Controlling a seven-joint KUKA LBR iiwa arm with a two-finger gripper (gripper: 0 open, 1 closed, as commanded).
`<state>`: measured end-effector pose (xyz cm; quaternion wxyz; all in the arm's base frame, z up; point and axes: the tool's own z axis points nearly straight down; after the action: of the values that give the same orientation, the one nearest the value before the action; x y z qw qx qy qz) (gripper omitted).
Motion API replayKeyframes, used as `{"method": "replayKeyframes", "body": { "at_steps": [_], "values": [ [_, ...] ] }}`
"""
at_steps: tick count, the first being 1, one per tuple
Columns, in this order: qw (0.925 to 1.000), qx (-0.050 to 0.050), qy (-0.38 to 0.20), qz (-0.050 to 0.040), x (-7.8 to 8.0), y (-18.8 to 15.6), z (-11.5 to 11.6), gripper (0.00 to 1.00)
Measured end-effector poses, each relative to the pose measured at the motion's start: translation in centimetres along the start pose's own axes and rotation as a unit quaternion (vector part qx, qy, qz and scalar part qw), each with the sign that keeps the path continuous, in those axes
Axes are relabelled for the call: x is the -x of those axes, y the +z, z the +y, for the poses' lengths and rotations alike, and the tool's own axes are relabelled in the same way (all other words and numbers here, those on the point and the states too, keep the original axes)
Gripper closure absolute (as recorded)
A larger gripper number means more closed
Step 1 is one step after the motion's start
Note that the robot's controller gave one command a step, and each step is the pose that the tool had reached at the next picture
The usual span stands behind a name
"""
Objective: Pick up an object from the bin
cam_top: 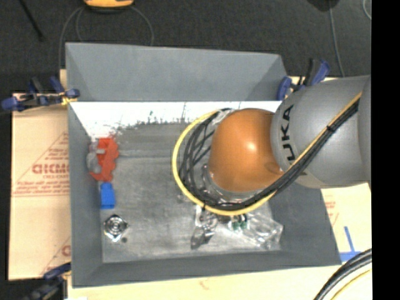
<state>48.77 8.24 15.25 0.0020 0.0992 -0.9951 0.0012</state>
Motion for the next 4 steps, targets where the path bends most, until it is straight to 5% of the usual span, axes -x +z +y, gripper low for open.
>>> {"method": "replayKeyframes", "body": {
  "at_steps": [1, 2, 3, 4],
  "values": [
    [0.9994, 0.003, 0.035, -0.0049, 8.7, 3.1, 3.9, 0.0],
    [0.998, 0.0, -0.064, -0.007, 17.9, 2.3, 4.9, 0.0],
    [0.9968, -0.001, -0.08, -0.0024, 11.1, 3.7, -9.8, 0.0],
    [0.9936, 0.002, -0.113, -0.0053, 16.0, 1.8, -5.3, 0.0]
  ]
}}
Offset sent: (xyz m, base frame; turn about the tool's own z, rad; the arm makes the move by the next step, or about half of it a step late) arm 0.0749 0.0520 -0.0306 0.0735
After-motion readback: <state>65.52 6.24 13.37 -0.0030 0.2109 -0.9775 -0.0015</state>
